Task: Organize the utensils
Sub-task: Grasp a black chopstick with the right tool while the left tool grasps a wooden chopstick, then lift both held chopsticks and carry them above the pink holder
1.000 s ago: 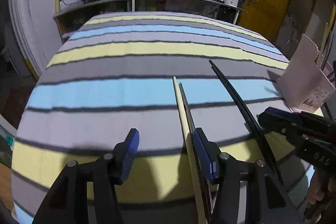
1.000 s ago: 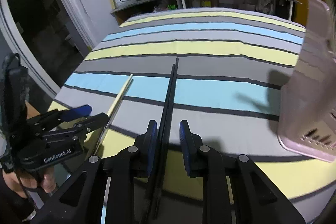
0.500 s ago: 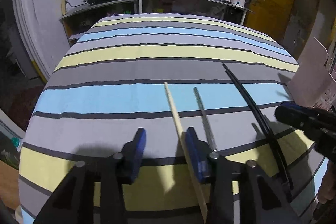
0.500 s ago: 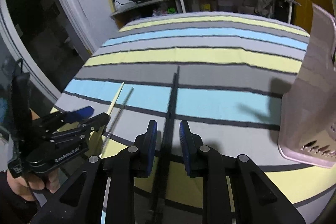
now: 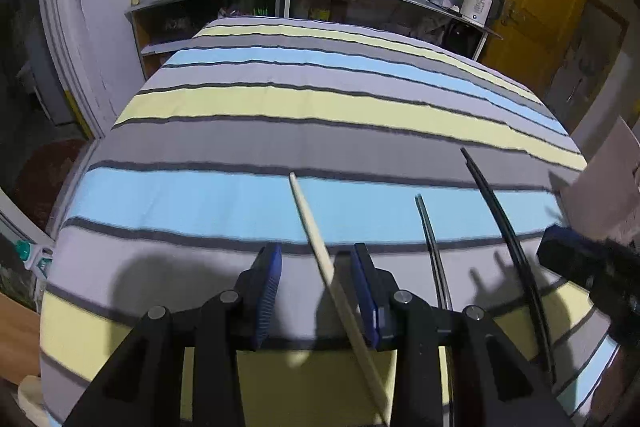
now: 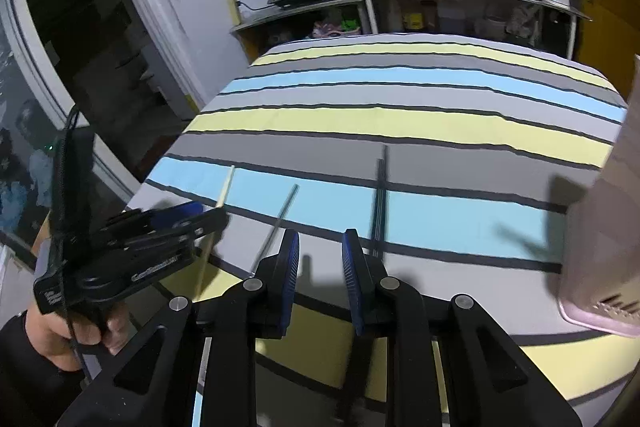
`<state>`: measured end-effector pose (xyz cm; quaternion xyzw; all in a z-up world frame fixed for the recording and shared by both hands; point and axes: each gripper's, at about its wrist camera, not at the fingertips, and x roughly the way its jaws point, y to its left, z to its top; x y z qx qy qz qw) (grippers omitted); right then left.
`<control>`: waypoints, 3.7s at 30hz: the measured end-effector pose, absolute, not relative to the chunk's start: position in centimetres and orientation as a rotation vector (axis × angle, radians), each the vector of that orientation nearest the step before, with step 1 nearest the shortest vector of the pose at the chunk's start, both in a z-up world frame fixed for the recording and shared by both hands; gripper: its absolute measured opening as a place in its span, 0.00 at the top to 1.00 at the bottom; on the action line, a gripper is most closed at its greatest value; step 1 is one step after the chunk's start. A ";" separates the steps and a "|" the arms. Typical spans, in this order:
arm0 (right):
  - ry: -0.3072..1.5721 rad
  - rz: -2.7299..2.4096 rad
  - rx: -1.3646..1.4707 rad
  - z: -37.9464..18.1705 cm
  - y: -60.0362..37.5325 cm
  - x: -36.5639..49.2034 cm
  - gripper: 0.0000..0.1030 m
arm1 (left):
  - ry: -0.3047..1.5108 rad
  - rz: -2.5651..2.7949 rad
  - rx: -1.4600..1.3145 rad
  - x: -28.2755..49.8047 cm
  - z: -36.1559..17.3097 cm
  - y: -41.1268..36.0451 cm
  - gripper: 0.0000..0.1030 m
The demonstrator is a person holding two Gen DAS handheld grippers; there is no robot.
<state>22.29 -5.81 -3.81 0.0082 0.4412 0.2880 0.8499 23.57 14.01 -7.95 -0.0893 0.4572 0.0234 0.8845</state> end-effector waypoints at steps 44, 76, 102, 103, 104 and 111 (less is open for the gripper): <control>0.904 0.644 -0.028 -0.3 -1.4 21.8 0.95 | 0.834 -0.025 -0.195 21.3 -0.1 15.8 0.95; 0.746 0.590 0.076 6.7 -8.3 17.5 0.95 | 0.747 -0.205 -0.211 16.6 8.0 9.7 0.96; 0.566 0.329 0.192 13.0 -23.2 14.9 0.95 | 0.650 -0.512 -0.154 17.5 14.9 -3.3 0.96; 0.558 0.316 0.196 13.3 -23.7 15.0 0.95 | 0.641 -0.523 -0.151 17.7 15.4 -3.9 0.96; 0.547 0.302 0.200 13.6 -24.3 15.1 0.95 | 0.635 -0.531 -0.151 17.9 15.7 -4.1 0.96; 0.497 0.244 0.217 14.7 -26.5 16.0 0.95 | 0.599 -0.566 -0.151 19.5 17.4 -6.2 0.96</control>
